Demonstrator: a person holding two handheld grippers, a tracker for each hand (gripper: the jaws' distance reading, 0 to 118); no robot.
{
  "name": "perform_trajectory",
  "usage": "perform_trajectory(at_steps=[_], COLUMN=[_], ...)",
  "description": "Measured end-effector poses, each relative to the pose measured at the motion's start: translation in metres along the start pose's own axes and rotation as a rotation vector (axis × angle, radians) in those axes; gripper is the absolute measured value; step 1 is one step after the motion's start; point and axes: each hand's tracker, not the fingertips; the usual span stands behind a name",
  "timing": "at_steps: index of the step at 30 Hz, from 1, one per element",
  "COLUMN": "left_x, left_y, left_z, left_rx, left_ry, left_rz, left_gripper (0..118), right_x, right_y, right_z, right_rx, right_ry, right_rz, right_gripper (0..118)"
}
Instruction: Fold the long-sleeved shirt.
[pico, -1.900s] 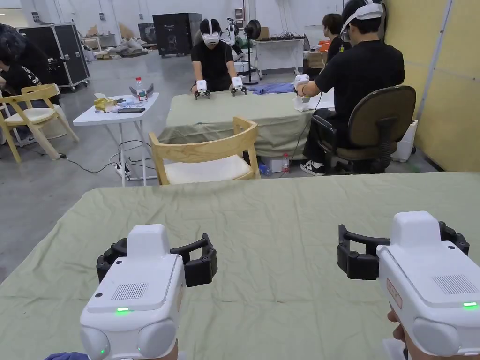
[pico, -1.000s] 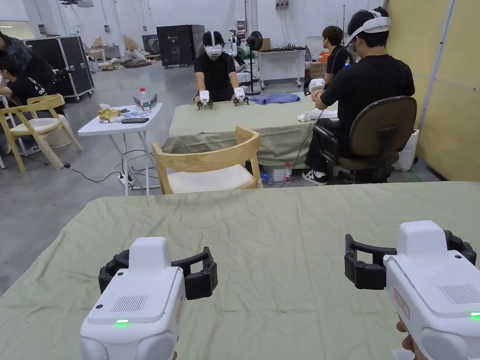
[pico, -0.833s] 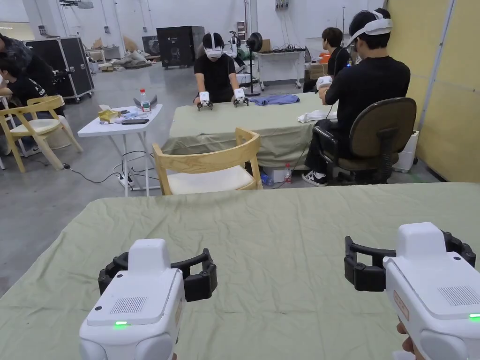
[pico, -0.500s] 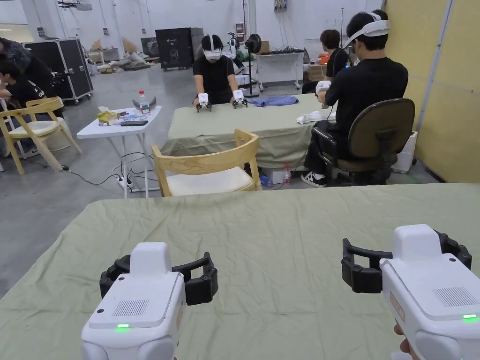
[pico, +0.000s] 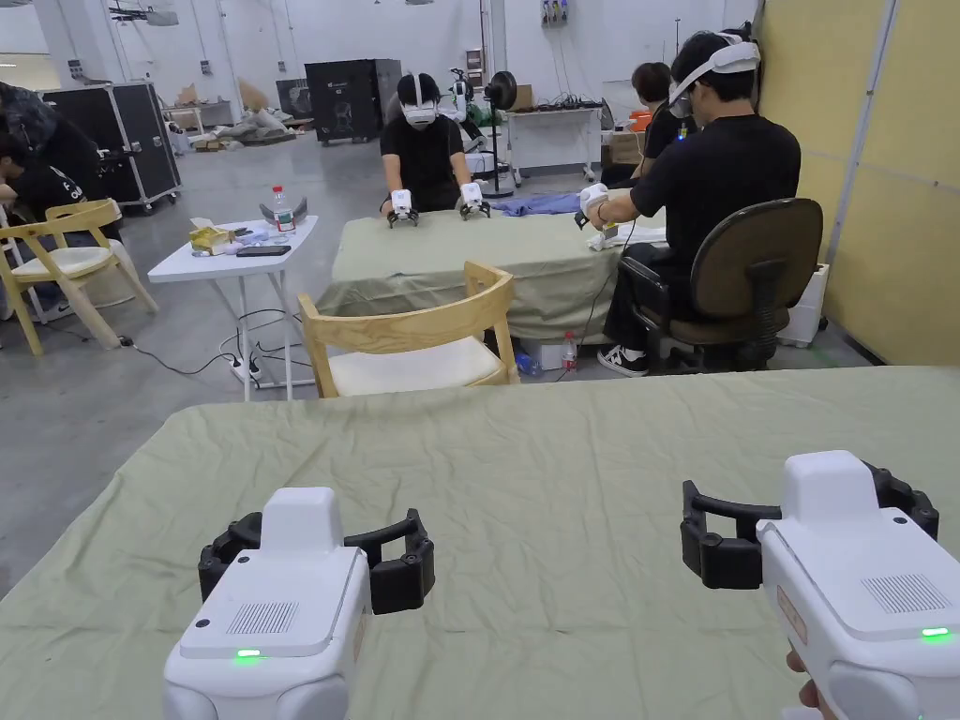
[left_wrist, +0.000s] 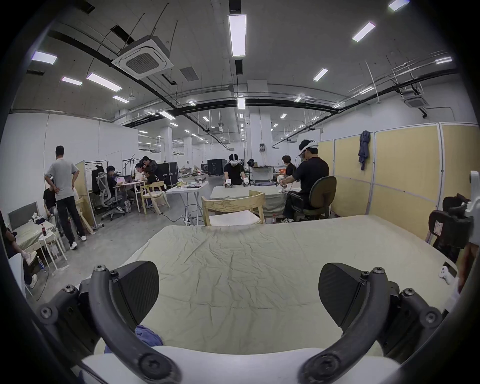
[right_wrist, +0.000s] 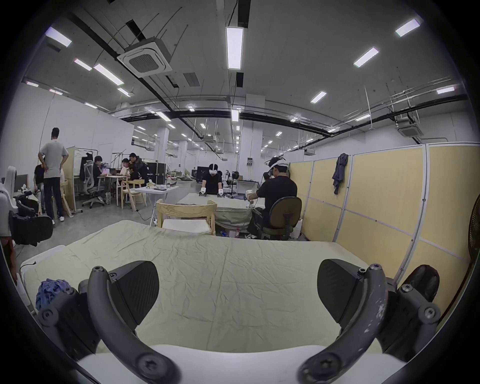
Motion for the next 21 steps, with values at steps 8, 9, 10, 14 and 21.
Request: perform_trajectory(at_steps=[8, 9, 10, 14, 21], left_x=[-0.0005, -0.0005, -0.0007, -0.0017, -0.0022], left_y=[0.0004, 0.0004, 0.0005, 0.0015, 0.0014], left_z=[0.0002, 0.0004, 0.0004, 0.0007, 0.0006], left_rx=[0.002, 0.003, 0.003, 0.002, 0.001], left_ry=[-0.002, -0.001, 0.0, 0.001, 0.002], left_rz=[0.001, 0.0, -0.002, 0.001, -0.002], left_gripper=[118, 118, 118, 118, 118], right_x=[-0.0023, -0.0024, -0.0027, -0.0034, -0.0047], right_y=[0.0015, 0.0015, 0.0015, 0.0018, 0.0026], right_z=[0.0, -0.0001, -0.0004, -0.0005, -0.0011], right_rx=[0.006, 0.006, 0.006, 0.006, 0.004], right_ry=[0.011, 0.013, 0.013, 0.014, 0.014], right_rz=[0.003, 0.005, 0.007, 0.011, 0.017], right_gripper=[118, 118, 118, 118, 118])
